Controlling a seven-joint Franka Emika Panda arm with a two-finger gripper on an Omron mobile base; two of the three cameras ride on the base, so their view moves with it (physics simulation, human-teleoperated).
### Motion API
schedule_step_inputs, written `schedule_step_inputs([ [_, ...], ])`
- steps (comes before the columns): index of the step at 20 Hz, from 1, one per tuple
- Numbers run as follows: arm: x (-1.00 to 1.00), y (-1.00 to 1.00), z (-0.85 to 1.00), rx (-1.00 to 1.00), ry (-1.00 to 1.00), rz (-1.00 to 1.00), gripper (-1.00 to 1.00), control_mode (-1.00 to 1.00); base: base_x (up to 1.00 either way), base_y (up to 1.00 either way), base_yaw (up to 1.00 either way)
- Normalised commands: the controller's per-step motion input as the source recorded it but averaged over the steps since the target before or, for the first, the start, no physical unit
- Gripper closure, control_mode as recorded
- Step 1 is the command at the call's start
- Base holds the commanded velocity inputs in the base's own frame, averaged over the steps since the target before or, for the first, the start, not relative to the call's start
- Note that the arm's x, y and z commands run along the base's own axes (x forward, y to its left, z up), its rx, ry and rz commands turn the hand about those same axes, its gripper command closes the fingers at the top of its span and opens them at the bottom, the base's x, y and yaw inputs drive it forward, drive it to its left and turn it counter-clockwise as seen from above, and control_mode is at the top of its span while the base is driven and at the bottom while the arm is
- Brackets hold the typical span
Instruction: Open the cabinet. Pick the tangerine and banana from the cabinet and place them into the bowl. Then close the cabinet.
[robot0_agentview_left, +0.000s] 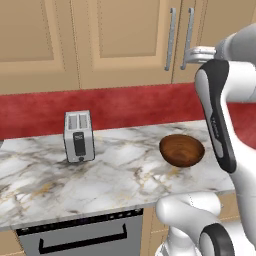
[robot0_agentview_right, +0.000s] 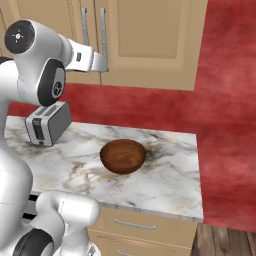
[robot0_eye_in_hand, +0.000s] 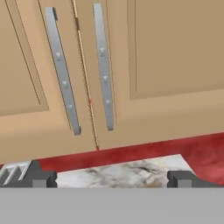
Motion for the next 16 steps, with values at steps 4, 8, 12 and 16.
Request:
schedule_step_inputs([
  [4, 0.11, -0.01, 0.00, 0.00, -0.04, 0.03, -1.00, -1.00, 0.00, 0.00, 0.00],
  [8, 0.19, 0.00, 0.00, 0.00, -0.06, 0.05, -1.00, -1.00, 0.00, 0.00, 0.00],
  [12, 0.20, 0.00, 0.00, 0.00, -0.06, 0.04, -1.00, -1.00, 0.00, 0.00, 0.00],
  [16, 0.25, 0.00, 0.00, 0.00, -0.01, 0.00, -1.00, -1.00, 0.00, 0.00, 0.00],
])
